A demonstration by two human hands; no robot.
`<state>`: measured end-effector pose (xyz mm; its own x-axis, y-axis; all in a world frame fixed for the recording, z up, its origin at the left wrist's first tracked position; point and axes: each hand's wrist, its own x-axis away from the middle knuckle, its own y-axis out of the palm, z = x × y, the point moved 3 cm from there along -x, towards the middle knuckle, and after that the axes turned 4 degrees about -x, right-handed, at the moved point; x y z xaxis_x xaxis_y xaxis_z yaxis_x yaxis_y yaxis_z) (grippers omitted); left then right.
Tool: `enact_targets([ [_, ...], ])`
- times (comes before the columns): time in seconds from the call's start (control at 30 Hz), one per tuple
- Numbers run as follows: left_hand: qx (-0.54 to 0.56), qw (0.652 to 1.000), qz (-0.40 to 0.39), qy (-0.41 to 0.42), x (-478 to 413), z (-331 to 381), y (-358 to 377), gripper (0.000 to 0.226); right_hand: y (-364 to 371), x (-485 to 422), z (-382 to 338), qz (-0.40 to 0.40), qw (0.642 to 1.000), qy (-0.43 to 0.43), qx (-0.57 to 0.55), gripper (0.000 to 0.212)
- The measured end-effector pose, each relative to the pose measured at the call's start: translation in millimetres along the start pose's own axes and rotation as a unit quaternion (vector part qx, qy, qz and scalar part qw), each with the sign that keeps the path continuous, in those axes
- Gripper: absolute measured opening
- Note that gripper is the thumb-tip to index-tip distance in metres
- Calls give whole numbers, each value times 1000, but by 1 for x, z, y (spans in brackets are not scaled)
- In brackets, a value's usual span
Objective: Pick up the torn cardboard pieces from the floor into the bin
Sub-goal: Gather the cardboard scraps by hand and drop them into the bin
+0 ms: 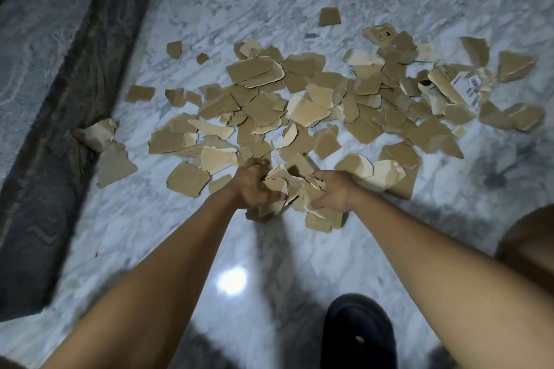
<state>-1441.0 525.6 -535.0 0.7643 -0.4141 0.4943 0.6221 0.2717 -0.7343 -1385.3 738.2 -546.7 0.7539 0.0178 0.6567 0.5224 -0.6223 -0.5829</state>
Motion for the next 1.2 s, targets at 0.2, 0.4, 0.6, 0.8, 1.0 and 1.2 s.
enact_targets([
  [0.2,26,995,-90,23,-18,37,4,63,-7,15,17,-66,996,-1,-61,102],
  [0.4,192,977,-85,23,-28,52,-5,63,-44,32,41,-65,995,-35,-73,79],
  [0.6,186,980,-68,12,-54,112,-53,29,-137,49,70,-20,997,67,-28,91],
  [0.8,-90,982,-154,61,-78,144,-36,34,-182,67,100,91,974,176,108,60],
  [1.0,-229,933,-182,207,-96,179,25,72,-116,66,139,177,955,208,116,30],
  [1.2,-171,953,-141,208,-103,172,41,48,-80,82,174,190,945,264,25,36],
])
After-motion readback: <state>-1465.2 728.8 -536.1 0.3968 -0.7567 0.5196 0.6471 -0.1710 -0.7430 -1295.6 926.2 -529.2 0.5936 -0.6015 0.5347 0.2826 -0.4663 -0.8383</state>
